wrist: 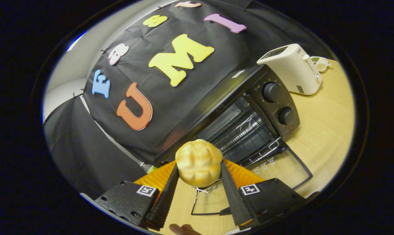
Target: Open the toaster oven, put the food inside, and close the toaster oven door.
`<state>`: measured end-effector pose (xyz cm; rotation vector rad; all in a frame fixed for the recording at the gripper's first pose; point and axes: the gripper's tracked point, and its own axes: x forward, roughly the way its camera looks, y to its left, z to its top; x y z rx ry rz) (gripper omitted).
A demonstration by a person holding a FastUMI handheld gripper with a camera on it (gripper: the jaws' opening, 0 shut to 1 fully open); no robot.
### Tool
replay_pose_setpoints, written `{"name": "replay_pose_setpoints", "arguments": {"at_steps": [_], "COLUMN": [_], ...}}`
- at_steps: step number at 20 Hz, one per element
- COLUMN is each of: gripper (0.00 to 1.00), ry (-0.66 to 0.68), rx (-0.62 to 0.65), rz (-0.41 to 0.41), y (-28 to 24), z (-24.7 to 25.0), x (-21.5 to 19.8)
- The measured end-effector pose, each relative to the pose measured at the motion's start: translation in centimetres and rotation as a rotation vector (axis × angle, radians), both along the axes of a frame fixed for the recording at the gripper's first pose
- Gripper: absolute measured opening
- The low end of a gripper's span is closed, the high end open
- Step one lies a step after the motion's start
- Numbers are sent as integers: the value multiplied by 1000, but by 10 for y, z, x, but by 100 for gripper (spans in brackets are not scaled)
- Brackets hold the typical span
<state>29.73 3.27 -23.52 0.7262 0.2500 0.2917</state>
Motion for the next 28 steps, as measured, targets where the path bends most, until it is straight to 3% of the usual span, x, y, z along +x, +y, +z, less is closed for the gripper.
{"name": "replay_pose_setpoints", "arguments": {"at_steps": [8,16,22,28], "gripper": [79,83,98,100], "ry": [34,-26,-23,-24], "rx": [-96,-191,-234,-267], "rz": [-79,-111,-118,-86], "y": [-9,-5,-8,-16], "z": [-20,-15,-13,-3], "x": [75,108,103,58]}}
